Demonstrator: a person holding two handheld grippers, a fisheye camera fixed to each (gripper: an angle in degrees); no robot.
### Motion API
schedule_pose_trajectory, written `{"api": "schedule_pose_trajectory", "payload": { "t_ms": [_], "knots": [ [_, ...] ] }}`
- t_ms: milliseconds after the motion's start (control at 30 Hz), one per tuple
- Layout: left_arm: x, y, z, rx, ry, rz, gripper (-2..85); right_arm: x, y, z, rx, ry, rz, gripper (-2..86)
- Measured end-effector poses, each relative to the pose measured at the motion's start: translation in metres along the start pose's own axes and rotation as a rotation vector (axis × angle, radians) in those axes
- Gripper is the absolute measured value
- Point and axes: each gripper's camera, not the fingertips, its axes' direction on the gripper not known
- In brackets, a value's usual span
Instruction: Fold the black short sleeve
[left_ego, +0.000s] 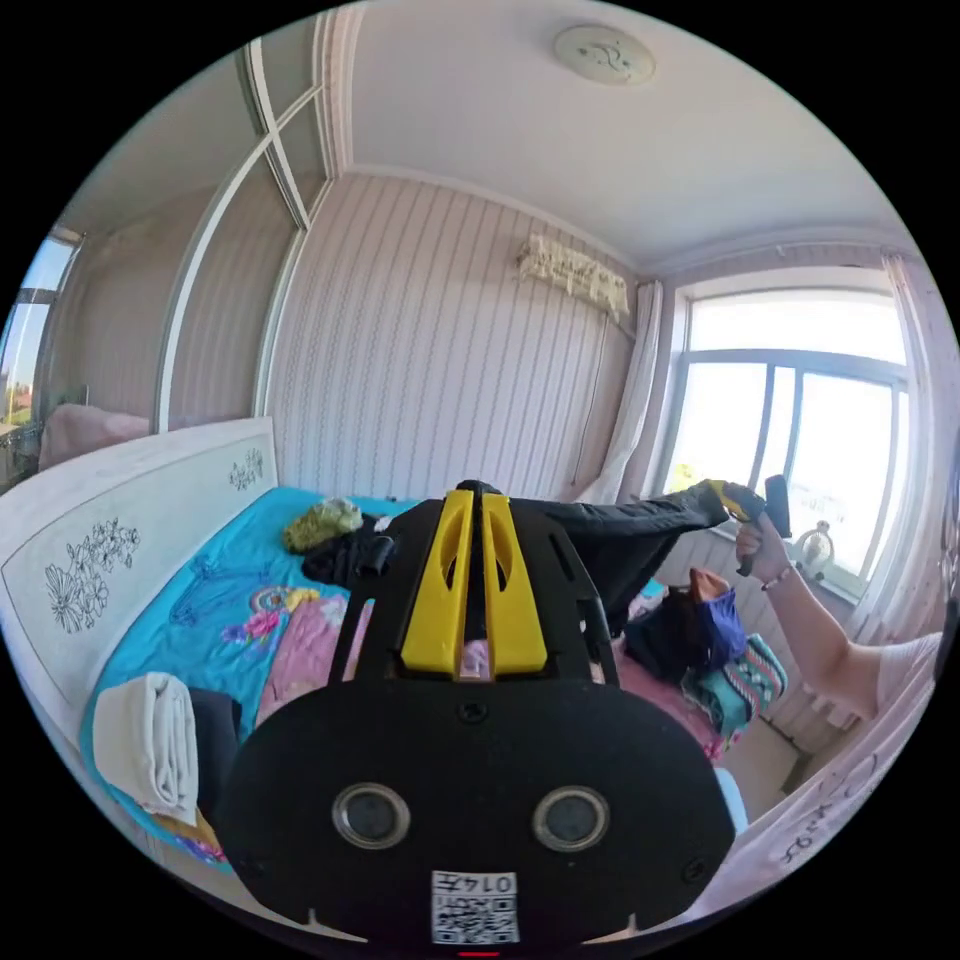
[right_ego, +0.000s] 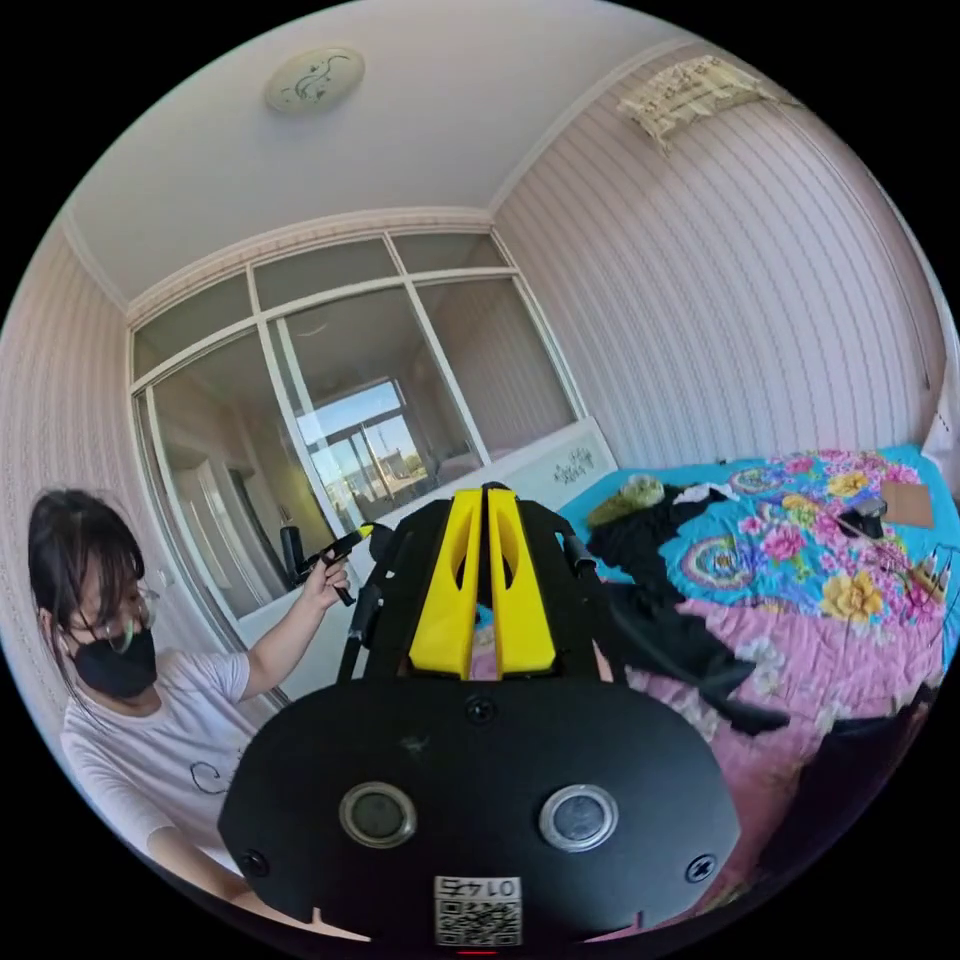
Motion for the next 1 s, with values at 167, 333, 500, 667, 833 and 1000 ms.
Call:
{"api": "schedule_pose_trajectory", "payload": {
  "t_ms": [167, 333, 500, 667, 833, 1000],
  "knots": [
    [-0.039, 0.115, 0.049, -0.308, -0.040, -0.083, -1.0, 0.080, 0.132, 0.039, -0.193, 0.050, 0.251, 0.2],
    [-0.080, 0.246, 0.079, -0.568, -0.074, -0.252, -1.0, 0.152, 0.277, 0.088, -0.429, 0.027, 0.590, 0.2],
    [-0.093, 0.342, 0.090, -0.776, -0.074, -0.354, -1.0, 0.182, 0.369, 0.107, -0.568, 0.083, 0.750, 0.3],
    [-0.097, 0.381, 0.093, -0.848, -0.089, -0.334, -1.0, 0.196, 0.410, 0.104, -0.620, 0.122, 0.806, 0.5],
    [-0.113, 0.406, 0.100, -0.871, -0.071, -0.371, -1.0, 0.209, 0.435, 0.094, -0.587, 0.132, 0.847, 1.2],
    [-0.123, 0.423, 0.114, -0.885, -0.077, -0.374, -1.0, 0.209, 0.448, 0.090, -0.592, 0.299, 0.785, 5.0]
  ]
}}
